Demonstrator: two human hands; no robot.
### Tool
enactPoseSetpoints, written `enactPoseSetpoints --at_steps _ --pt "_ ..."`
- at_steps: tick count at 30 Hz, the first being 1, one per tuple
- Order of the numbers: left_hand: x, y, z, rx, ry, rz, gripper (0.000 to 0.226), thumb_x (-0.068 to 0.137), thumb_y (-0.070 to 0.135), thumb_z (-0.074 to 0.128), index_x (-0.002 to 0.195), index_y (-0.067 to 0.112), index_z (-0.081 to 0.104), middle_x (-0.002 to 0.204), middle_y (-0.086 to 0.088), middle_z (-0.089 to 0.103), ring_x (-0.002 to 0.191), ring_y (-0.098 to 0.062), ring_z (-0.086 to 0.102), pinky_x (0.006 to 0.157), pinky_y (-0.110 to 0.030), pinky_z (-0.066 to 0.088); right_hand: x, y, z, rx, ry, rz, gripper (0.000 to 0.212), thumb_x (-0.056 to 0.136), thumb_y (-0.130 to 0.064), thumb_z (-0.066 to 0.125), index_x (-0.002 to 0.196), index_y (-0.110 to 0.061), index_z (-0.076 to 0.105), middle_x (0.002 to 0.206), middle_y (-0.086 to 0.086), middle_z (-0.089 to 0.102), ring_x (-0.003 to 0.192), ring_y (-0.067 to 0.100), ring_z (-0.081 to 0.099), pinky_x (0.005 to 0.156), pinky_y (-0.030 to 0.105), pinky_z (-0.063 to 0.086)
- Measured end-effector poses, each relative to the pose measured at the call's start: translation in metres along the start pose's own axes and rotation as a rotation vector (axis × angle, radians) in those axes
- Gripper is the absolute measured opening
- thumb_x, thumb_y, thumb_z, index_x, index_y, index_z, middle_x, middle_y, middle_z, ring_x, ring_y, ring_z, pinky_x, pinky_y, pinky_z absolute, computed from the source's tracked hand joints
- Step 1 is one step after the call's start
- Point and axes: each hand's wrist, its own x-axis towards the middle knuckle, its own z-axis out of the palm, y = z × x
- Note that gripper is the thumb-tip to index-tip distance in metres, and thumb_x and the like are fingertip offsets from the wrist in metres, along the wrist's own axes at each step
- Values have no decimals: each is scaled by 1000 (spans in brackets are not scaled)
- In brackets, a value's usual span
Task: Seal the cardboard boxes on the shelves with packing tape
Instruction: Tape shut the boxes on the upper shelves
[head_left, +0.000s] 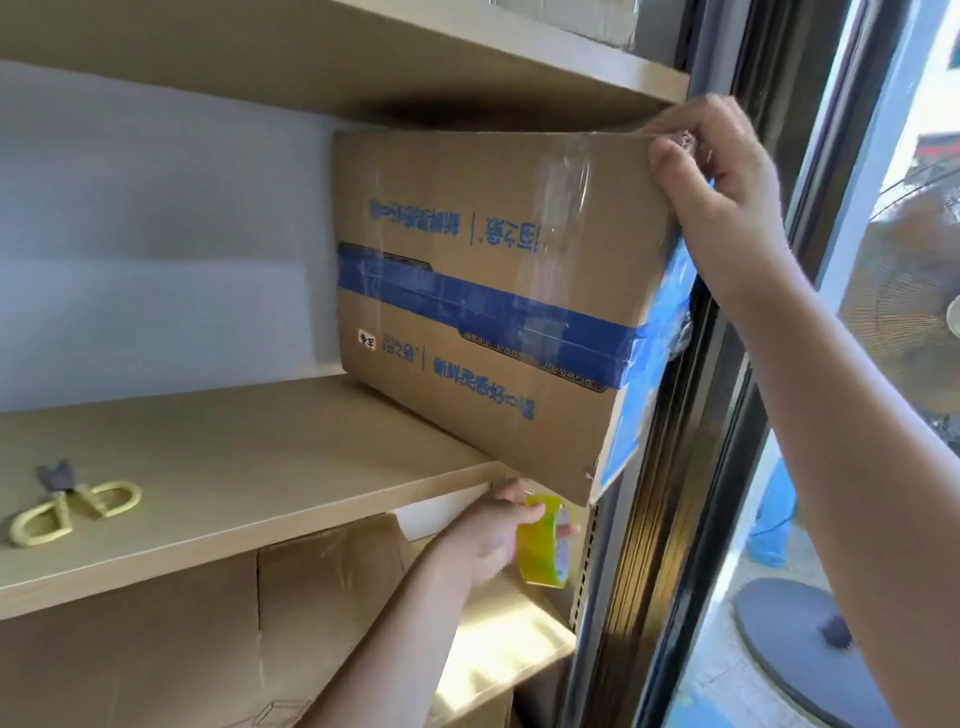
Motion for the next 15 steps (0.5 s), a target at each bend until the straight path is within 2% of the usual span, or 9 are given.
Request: enactPoseSetpoints --at_steps 2,6,9,12,15 --pt "7 8 5 -57 58 -16 20 98 -7 46 104 11 52 99 -15 64 71 -21 75 68 -34 55 4 -3 2 8 -62 34 27 93 -35 55 108 -14 62 101 2 62 92 14 55 82 36 50" --pt "16 7 13 -152 222 -13 18 94 -3 47 105 4 60 89 -17 64 70 -26 67 65 -31 53 9 -7 11 53 33 10 18 91 -33 57 86 -16 55 82 -2 55 85 20 51 79 40 45" --pt "13 8 20 -258 240 -33 25 93 -3 45 109 1 64 97 -23 65 80 -31 64 69 -35 54 3 -15 6 93 101 -56 18 92 -23 57 79 -12 49 72 -12 42 76 13 42 72 31 36" --pt "-2 9 24 -262 197 22 33 91 -7 47 119 0 63 108 -24 69 89 -33 65 77 -44 55 -5 -30 -5 153 127 -109 17 92 -8 56 77 -11 48 72 -12 39 70 4 40 67 21 33" --pt "-34 6 31 -246 152 39 30 89 -12 45 108 -1 65 91 -21 73 79 -31 68 70 -40 56 -3 -49 -10 196 107 -117 19 91 -5 55 75 -11 46 69 -12 37 64 1 35 62 18 30"
